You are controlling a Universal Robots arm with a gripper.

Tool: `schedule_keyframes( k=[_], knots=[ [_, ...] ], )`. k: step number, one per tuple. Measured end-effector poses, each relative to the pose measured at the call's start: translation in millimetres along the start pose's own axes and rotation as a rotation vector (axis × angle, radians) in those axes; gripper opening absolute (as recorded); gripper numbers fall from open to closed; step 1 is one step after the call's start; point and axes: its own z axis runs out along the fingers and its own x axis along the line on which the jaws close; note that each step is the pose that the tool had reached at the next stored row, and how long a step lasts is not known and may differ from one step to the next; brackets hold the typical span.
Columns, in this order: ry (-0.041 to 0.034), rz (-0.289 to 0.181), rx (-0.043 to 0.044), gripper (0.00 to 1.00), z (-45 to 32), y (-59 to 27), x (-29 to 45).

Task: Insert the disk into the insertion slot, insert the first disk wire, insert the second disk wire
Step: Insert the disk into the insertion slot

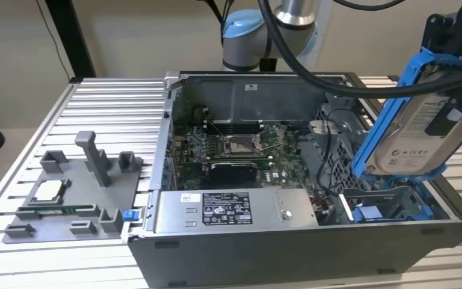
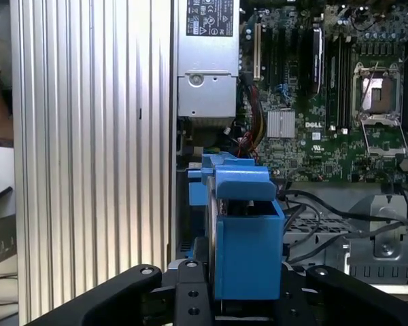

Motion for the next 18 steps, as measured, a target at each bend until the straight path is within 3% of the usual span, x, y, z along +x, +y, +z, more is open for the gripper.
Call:
schedule_keyframes(
  k=[18],
  knots=[
    [0.0, 0.0, 0.0, 0.0, 8.7, -0.9, 1.1]
  ],
)
